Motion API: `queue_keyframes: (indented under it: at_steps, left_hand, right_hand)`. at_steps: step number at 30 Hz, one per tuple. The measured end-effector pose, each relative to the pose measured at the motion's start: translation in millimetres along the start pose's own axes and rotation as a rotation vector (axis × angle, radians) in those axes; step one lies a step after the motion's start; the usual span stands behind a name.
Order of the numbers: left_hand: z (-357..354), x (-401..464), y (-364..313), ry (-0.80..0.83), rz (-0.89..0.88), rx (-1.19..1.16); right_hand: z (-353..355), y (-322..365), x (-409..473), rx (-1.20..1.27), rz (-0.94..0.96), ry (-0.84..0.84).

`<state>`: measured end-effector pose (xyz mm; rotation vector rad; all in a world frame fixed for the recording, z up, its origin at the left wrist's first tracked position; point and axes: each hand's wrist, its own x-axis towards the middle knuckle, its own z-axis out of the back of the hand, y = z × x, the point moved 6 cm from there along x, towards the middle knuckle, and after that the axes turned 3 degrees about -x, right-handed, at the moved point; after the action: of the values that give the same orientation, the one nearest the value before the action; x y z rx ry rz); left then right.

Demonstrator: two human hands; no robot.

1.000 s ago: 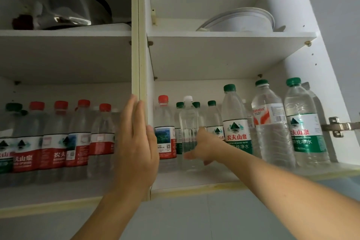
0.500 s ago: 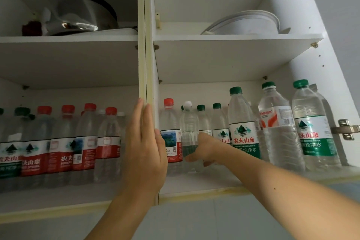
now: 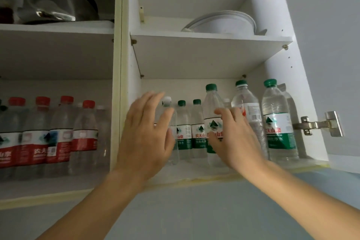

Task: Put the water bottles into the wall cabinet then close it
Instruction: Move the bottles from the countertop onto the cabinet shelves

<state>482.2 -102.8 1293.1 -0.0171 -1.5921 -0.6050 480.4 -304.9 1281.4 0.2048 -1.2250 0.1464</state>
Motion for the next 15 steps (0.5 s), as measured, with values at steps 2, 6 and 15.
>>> queue_keyframes:
  at_steps: [2, 6, 15]
  left_hand:
    - [-27, 15, -6, 0.195, 0.036, 0.045]
    - [-80, 29, 19, 0.480, 0.239, 0.113]
    - [-132, 76, 58, 0.685, 0.222, 0.293]
  right_hand:
    - [-12, -11, -5, -0.035, -0.077, 0.131]
    - [-35, -18, -10, 0.029, -0.206, 0.256]
    - [-65, -27, 22, 0.287, -0.223, 0.622]
